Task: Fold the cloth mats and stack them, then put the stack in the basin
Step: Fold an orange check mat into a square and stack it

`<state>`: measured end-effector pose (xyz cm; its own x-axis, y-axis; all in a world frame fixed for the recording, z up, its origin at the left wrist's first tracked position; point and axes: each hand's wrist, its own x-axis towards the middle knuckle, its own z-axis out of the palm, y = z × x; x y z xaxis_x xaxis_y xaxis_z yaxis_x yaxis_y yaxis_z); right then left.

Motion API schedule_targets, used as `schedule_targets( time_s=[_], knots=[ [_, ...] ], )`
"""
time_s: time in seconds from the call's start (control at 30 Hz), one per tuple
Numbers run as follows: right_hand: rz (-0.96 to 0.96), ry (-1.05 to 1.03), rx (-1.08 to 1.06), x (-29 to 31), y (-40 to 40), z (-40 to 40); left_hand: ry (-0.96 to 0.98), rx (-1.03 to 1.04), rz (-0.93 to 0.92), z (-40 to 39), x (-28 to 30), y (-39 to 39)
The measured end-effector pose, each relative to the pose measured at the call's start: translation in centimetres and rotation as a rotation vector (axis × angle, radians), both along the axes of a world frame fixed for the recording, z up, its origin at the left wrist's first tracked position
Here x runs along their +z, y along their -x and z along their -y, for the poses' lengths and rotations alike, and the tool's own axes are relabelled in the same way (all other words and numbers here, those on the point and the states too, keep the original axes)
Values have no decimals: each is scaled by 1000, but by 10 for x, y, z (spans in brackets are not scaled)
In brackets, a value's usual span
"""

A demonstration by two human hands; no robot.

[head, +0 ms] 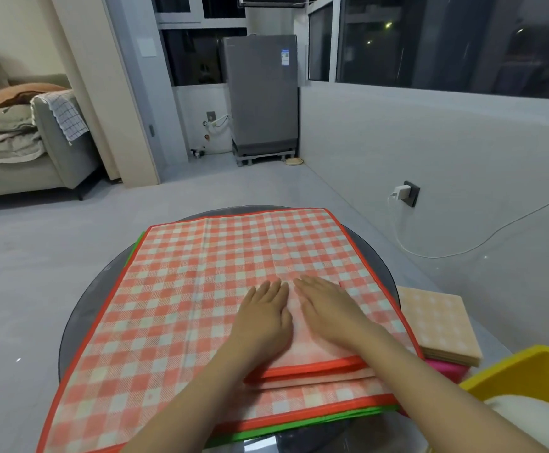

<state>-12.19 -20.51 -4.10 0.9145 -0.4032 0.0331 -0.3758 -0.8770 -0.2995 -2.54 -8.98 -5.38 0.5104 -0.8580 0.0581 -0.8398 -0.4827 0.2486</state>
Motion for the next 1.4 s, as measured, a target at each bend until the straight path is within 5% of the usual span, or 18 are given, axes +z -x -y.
schedule_targets(
  time_s=[0.23,0.53,0.7,0.93,1.1,1.4],
  knots=[
    [-135,109,-30,-21,0,-7,-77,26,50,1,-17,1],
    [-193,82,-302,-24,6,2,-182,353,12,-6,-15,0],
    [-172,67,-445,-26,10,6,-85,429,-35,-11,-14,1],
    [123,-134,-551,-12,17,5,289,530,-174,-15,-6,-4],
    [416,-518,-646,3,29,20,670,630,-660,-19,11,-1],
    [770,-682,-516,68,84,61,842,386,-905,12,89,17]
  ],
)
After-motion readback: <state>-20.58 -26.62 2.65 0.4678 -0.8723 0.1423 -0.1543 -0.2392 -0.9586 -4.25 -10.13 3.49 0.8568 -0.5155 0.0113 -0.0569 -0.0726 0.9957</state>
